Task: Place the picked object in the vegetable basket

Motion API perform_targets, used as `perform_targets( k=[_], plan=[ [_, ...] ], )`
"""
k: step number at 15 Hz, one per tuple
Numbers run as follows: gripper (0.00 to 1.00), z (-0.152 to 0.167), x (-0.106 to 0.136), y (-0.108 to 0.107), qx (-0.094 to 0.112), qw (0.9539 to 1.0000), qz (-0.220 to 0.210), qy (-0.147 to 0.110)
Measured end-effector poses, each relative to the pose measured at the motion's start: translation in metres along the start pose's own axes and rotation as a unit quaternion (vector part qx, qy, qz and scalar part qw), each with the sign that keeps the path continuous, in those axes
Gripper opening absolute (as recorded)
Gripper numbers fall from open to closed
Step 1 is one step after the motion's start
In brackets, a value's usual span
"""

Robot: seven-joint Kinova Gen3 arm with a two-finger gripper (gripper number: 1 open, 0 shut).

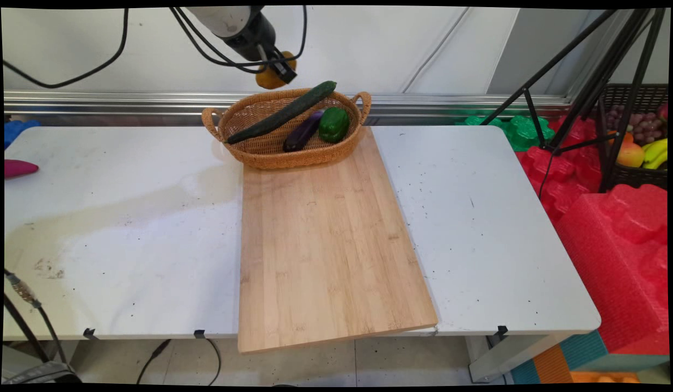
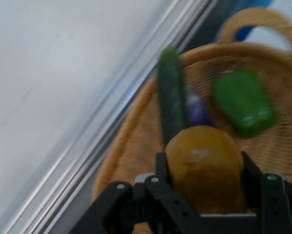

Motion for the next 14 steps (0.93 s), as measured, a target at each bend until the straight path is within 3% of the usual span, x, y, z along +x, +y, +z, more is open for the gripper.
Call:
perform_targets(
  k=[5, 14],
  plan=[
    [0.00, 0.054, -0.010, -0.043, 0.026, 0.9988, -0.013, -0.040],
    [0.00, 0.134, -0.034, -0.074, 0.009, 0.9942, -0.009, -0.107]
  ],
)
